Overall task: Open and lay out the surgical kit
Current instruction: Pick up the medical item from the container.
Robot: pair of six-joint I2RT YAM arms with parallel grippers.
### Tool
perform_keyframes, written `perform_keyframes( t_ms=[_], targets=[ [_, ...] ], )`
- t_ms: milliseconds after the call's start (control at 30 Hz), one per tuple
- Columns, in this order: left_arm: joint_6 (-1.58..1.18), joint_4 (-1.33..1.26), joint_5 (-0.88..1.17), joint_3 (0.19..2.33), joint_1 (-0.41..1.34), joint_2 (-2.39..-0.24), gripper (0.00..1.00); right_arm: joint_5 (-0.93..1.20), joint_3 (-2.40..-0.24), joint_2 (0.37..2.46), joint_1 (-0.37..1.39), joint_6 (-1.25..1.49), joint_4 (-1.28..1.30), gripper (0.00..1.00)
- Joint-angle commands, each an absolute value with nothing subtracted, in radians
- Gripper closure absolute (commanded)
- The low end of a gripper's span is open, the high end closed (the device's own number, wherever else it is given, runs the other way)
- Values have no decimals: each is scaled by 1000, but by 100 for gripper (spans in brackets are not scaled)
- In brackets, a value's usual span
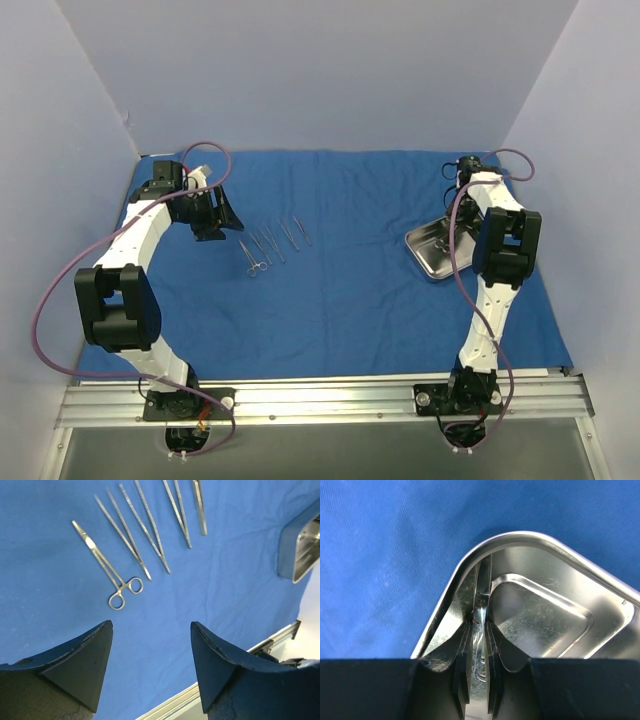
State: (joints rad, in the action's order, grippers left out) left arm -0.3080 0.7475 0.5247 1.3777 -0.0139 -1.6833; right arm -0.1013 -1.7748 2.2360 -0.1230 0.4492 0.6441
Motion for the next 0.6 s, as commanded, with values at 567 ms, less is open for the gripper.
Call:
perform_keyframes(
  t_ms=[567],
  targets=[
    [-293,700,744,1444,-11,-1680,27,28,-1669,1971,-95,453,755,100]
  ],
)
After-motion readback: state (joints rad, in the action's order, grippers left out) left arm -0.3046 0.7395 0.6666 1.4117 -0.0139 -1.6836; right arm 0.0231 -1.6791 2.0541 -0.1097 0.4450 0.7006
